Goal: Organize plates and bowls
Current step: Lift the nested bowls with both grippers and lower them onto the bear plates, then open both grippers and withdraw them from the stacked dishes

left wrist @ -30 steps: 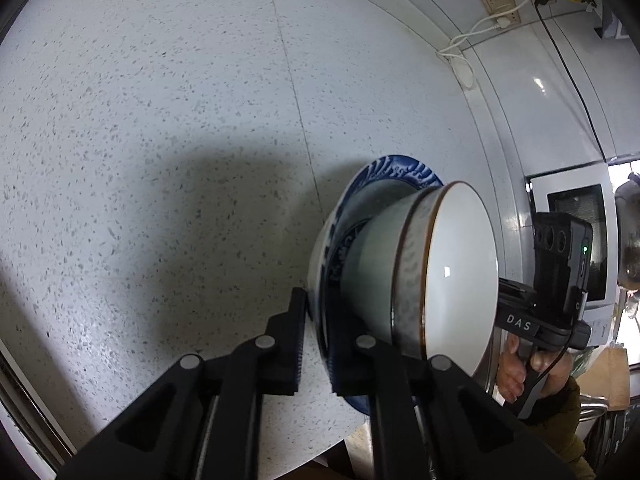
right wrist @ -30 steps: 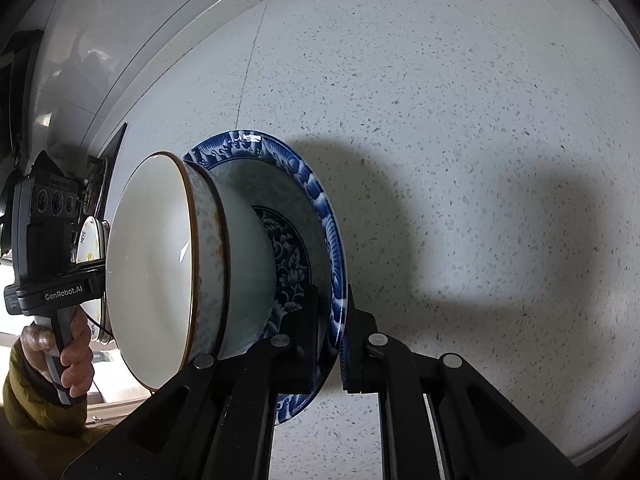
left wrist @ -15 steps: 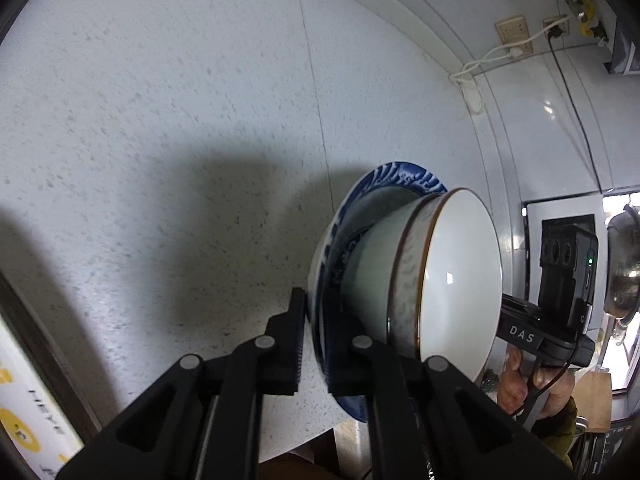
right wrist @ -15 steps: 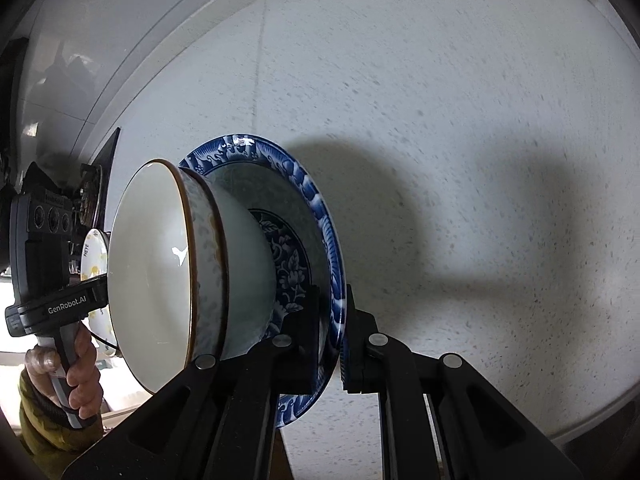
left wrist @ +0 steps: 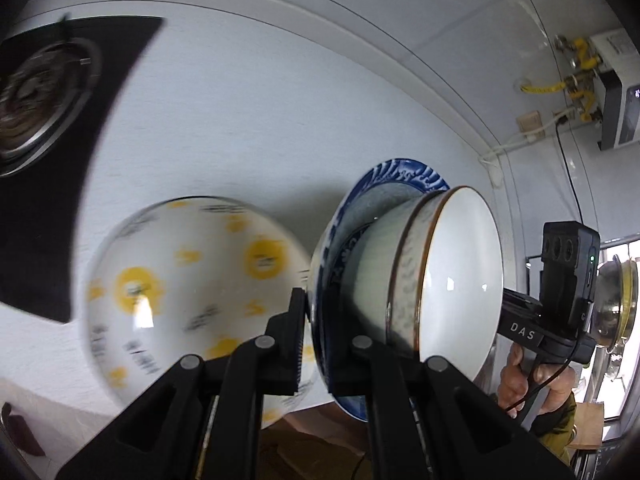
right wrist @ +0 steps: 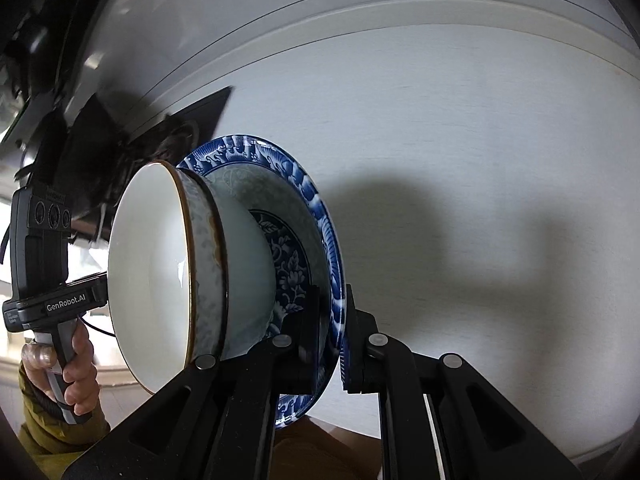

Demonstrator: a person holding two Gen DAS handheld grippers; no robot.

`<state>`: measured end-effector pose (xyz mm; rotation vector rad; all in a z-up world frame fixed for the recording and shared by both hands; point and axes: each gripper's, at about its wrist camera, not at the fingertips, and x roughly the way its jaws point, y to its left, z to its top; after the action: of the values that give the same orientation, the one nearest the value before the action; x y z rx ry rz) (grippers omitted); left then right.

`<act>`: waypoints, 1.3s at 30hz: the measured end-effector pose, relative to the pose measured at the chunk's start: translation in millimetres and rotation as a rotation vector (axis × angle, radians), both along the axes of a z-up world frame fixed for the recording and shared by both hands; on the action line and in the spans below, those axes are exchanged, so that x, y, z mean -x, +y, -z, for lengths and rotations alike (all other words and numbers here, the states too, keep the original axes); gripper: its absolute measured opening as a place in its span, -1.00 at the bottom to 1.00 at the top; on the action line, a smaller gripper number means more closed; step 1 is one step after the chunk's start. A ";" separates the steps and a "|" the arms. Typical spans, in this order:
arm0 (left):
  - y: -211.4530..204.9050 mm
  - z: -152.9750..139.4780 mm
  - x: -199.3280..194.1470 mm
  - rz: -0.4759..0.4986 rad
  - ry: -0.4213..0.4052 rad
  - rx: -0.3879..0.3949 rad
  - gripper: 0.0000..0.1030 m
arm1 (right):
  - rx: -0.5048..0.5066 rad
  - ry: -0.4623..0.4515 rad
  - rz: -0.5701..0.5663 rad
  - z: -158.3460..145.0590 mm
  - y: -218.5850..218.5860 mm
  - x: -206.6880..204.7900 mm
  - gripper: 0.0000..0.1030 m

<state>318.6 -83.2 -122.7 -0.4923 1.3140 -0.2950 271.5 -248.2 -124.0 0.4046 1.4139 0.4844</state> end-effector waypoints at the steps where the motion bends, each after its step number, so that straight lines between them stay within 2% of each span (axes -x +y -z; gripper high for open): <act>1: 17.1 -1.0 4.5 -0.010 0.000 -0.010 -0.88 | -0.007 -0.002 -0.014 1.5 15.1 0.6 -0.83; 6: 90.0 15.3 26.5 -0.051 0.016 -0.014 -0.88 | -0.015 0.026 -0.041 18.5 65.1 7.3 -0.82; 10: 116.2 36.8 32.9 -0.035 0.032 -0.003 -0.88 | -0.005 0.063 -0.026 33.9 96.4 14.2 -0.82; 14: 121.7 57.6 30.7 -0.005 0.046 0.025 -0.88 | 0.009 0.087 0.009 45.5 108.3 17.5 -0.82; 17: 109.4 69.5 24.1 0.008 0.056 0.055 -0.88 | 0.014 0.095 0.032 52.0 113.8 14.5 -0.82; 21: 111.8 77.1 20.6 0.014 0.046 0.119 -0.84 | 0.020 0.081 0.039 49.3 112.8 14.3 -0.82; 25: 113.0 78.7 21.9 0.025 0.034 0.123 -0.83 | 0.020 0.072 0.038 46.7 109.5 14.4 -0.82; 29: 107.8 76.4 22.4 0.044 0.009 0.095 -0.83 | 0.049 0.043 0.029 42.2 104.9 21.2 -0.80; 34: 98.6 65.9 23.3 0.069 -0.069 0.034 -0.80 | 0.096 -0.006 0.017 36.7 109.1 25.0 -0.70; 36: 97.4 60.8 26.1 0.071 -0.099 0.019 -0.80 | 0.127 -0.043 0.011 32.1 110.1 28.1 -0.61; 38: 96.6 55.6 29.8 0.074 -0.138 -0.008 -0.80 | 0.101 -0.065 0.020 28.4 107.4 31.4 -0.38; 39: 95.7 53.6 31.7 0.076 -0.154 -0.026 -0.80 | 0.100 -0.075 0.028 26.9 107.0 32.7 -0.35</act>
<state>286.9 12.5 -176.4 -0.3903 1.1870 -0.3710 238.8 -141.2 -150.9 0.3224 1.3526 0.4000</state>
